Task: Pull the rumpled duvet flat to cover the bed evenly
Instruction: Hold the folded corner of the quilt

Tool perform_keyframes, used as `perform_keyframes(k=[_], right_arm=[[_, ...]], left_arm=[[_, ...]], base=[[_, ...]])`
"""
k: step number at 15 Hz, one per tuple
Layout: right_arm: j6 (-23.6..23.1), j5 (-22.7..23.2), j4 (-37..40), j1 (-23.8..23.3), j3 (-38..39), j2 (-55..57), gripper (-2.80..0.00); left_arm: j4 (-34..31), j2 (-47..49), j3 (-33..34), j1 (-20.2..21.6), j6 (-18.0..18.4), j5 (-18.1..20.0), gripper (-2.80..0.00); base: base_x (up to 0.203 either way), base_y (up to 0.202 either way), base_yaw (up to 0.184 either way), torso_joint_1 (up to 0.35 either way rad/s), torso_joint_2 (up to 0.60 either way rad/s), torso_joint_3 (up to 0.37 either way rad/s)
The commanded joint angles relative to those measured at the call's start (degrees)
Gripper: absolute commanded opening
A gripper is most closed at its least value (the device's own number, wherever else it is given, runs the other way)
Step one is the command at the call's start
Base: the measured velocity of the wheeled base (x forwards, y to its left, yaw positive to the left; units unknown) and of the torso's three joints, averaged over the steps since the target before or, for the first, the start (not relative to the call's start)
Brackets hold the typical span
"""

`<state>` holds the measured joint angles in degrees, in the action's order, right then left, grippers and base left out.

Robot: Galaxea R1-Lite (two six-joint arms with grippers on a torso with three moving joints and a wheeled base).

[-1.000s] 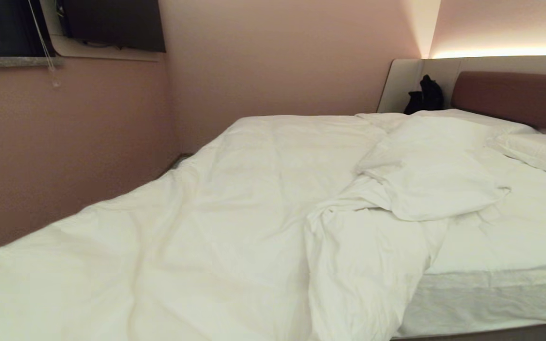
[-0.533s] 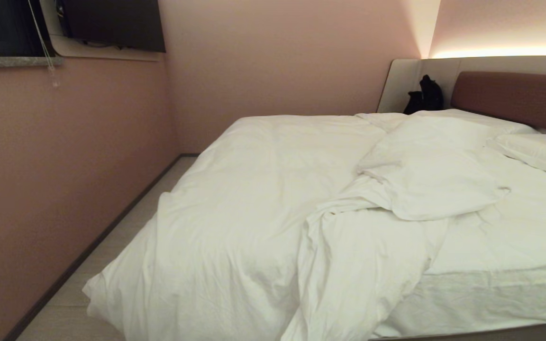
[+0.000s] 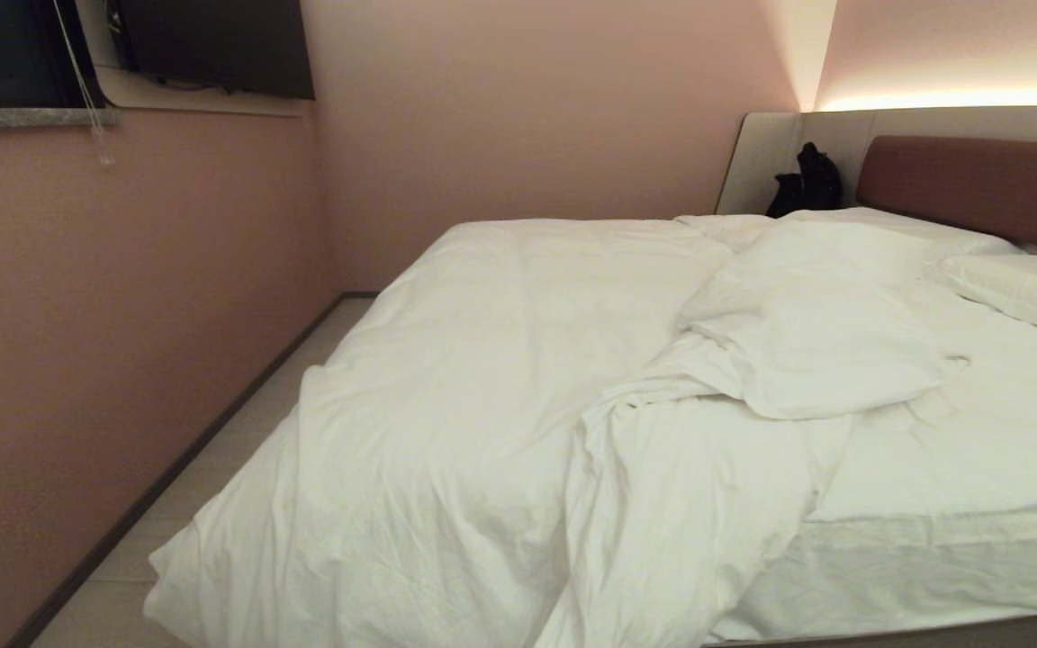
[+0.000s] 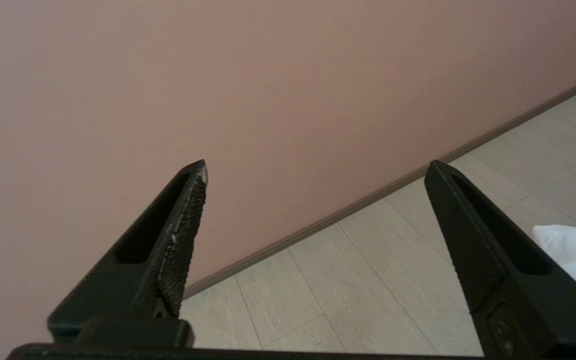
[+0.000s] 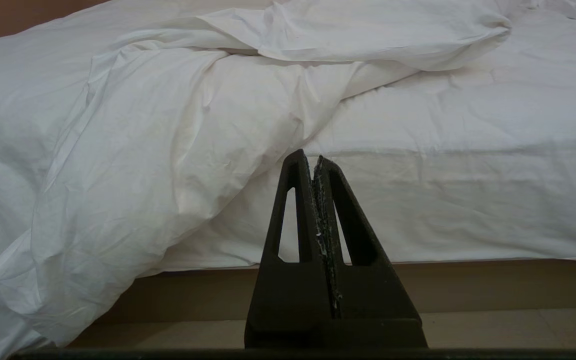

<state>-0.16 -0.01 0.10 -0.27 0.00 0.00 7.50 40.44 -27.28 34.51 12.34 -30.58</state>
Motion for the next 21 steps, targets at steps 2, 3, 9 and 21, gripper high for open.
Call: perform_keyframes(k=[2, 3, 9, 21], right_arm=[[0.0, 0.0, 0.0, 0.0, 0.0, 0.1, -2.80], [0.0, 0.0, 0.0, 0.0, 0.0, 0.1, -2.80], [0.0, 0.0, 0.0, 0.0, 0.0, 0.1, -2.80], [0.0, 0.0, 0.0, 0.0, 0.0, 0.1, -2.80]], left_arm=[[0.1, 0.3, -0.3, 0.0, 0.2, -0.1, 0.00], [0.1, 0.4, -0.6, -0.2, 0.3, 0.4, 0.00], [0.0, 3.4, -6.0, -0.7, 0.2, 22.4, 0.00], [6.0, -0.4, -10.9, -5.2, -17.2, 57.1, 0.00]], base=[[0.000, 0.000, 0.000, 0.000, 0.00, 0.000], [0.000, 0.000, 0.000, 0.000, 0.00, 0.000], [0.000, 0.000, 0.000, 0.000, 0.00, 0.000], [0.000, 0.000, 0.000, 0.000, 0.00, 0.000]])
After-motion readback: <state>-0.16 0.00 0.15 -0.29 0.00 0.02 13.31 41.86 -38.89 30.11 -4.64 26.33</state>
